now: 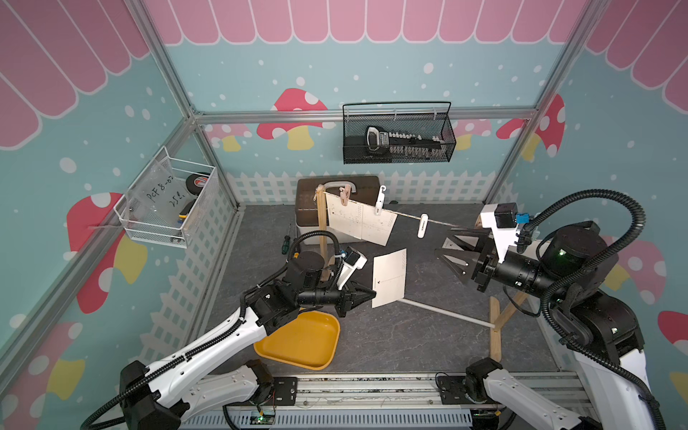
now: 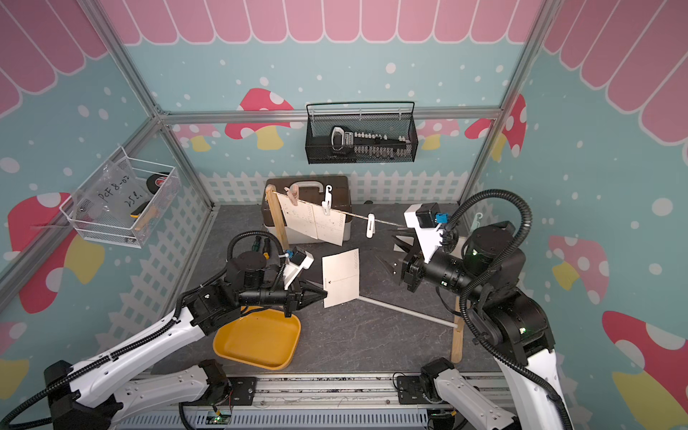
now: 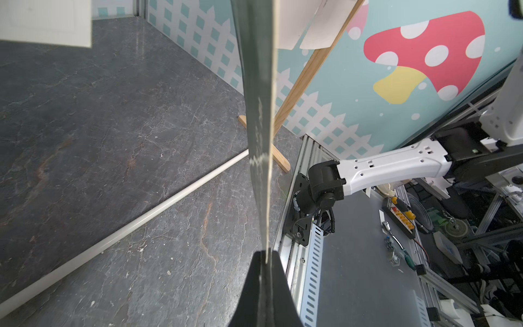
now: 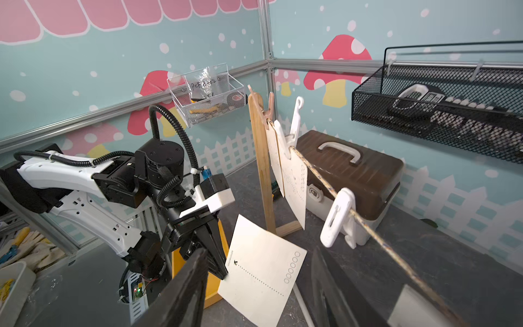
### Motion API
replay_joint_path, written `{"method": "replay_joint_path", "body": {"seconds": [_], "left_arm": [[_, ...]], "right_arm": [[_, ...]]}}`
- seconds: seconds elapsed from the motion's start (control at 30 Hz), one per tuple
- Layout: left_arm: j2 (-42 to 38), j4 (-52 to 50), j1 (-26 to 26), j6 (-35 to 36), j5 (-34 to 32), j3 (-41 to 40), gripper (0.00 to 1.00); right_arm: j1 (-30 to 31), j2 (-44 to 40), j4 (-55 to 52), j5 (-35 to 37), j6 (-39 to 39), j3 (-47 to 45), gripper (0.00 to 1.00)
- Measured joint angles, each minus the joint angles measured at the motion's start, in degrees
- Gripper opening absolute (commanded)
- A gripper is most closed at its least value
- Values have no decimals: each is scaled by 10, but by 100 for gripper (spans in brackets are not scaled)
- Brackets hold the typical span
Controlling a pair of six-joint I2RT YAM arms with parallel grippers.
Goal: Remove the postcards from the strings
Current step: Place the postcard at the center of the board.
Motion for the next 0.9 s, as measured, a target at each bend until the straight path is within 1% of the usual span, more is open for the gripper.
{"method": "replay_joint_path", "body": {"seconds": [0.1,0.2,0.33,0.47,0.6,0.73,0.9], "left_arm": [[-6,0,0,-15,-4,-7,0],[-11,1,0,-44,-11,-22,0],[-30,-14,0,-97,-36,-50,0],[-64,-58,12,-160,-68,-70,0],[-88,-101,26,-199,-76,-82,0],[-62,-122,27,-231,-60,-96,0],[15,-141,27,-259,-31,-115,0]], "right_arm": [[0,-15,15,-7,15,-64,61],[0,-22,23,-9,23,-103,62],[0,-35,37,-9,26,-124,63],[0,-56,51,-12,24,-138,63],[0,-65,57,-13,15,-156,63],[0,-71,53,-14,6,-187,64],[0,-74,48,-24,-1,-208,64]]}}
